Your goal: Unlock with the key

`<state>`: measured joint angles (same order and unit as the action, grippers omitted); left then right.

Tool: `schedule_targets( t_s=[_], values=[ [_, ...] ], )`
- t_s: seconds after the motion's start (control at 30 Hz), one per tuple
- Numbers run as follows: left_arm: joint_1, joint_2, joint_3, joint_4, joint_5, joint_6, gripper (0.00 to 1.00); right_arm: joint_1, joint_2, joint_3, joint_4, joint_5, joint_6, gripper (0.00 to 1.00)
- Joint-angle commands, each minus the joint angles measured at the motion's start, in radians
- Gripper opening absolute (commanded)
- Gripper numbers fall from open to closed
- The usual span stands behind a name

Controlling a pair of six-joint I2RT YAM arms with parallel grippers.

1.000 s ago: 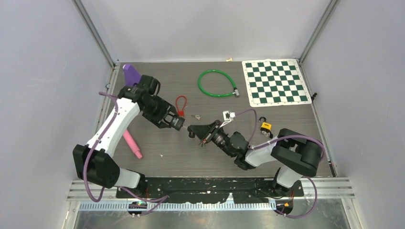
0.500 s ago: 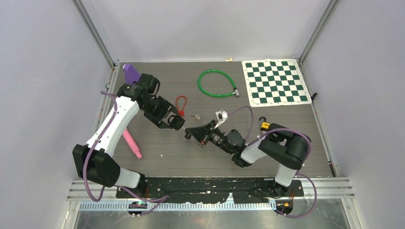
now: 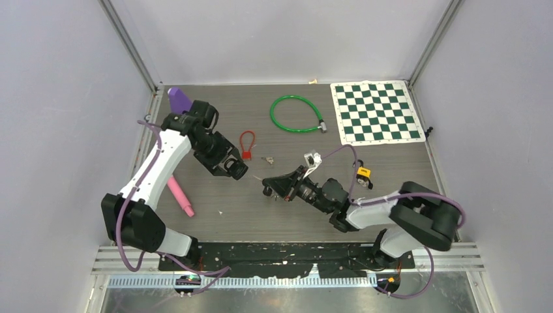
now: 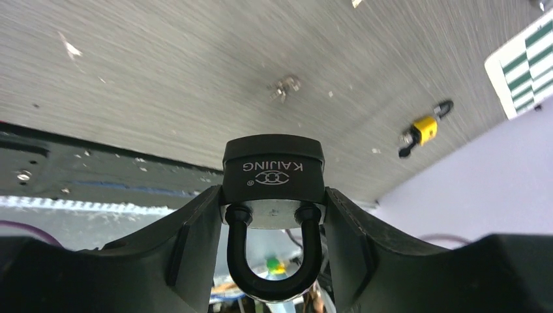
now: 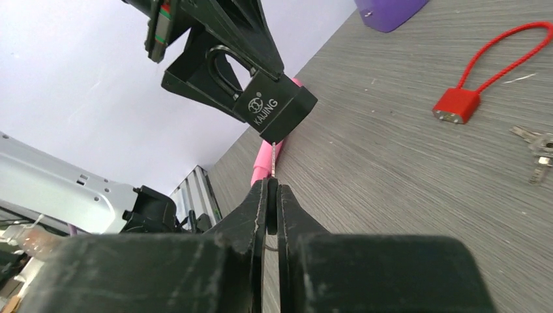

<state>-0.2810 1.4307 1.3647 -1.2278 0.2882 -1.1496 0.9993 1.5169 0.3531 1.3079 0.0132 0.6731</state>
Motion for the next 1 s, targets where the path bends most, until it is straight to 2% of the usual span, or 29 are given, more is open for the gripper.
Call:
schedule_targets(
  t_s=[0.0, 0.2, 0.4, 0.5, 0.6, 0.7, 0.83, 0.9, 0.97],
  values=[
    [-0.011, -0.01, -0.001, 0.026, -0.161, 0.06, 0.0, 0.002, -0.157, -0.004, -0.298, 0.088, -0.06, 0.05],
    [-0.113, 0.058, -0.02, 0.057, -0.401, 0.105, 0.0, 0.002, -0.339, -0.011, -0.594, 0.183, -0.141, 0.05],
    [-0.261, 0.225, 0.029, 0.041, -0.656, 0.13, 0.0, 0.002, -0.488, -0.047, -0.713, 0.245, -0.162, 0.05],
    [-0.298, 0.268, -0.018, 0.114, -0.693, 0.12, 0.0, 0.002, -0.514, -0.06, -0.732, 0.247, -0.159, 0.05],
    [-0.305, 0.282, -0.095, 0.227, -0.648, 0.102, 0.01, 0.002, -0.537, -0.062, -0.749, 0.238, -0.162, 0.05],
    [-0.306, 0.302, -0.134, 0.269, -0.621, 0.071, 0.06, 0.002, -0.553, -0.055, -0.786, 0.242, -0.167, 0.05],
    [-0.305, 0.32, -0.152, 0.283, -0.63, 0.074, 0.22, 0.003, -0.57, -0.054, -0.805, 0.239, -0.159, 0.05],
    [-0.304, 0.318, -0.159, 0.292, -0.628, 0.086, 0.44, 0.003, -0.572, -0.052, -0.813, 0.24, -0.15, 0.06],
    [-0.304, 0.302, -0.175, 0.316, -0.623, 0.101, 0.59, 0.003, -0.572, -0.052, -0.819, 0.242, -0.144, 0.05]
  ],
)
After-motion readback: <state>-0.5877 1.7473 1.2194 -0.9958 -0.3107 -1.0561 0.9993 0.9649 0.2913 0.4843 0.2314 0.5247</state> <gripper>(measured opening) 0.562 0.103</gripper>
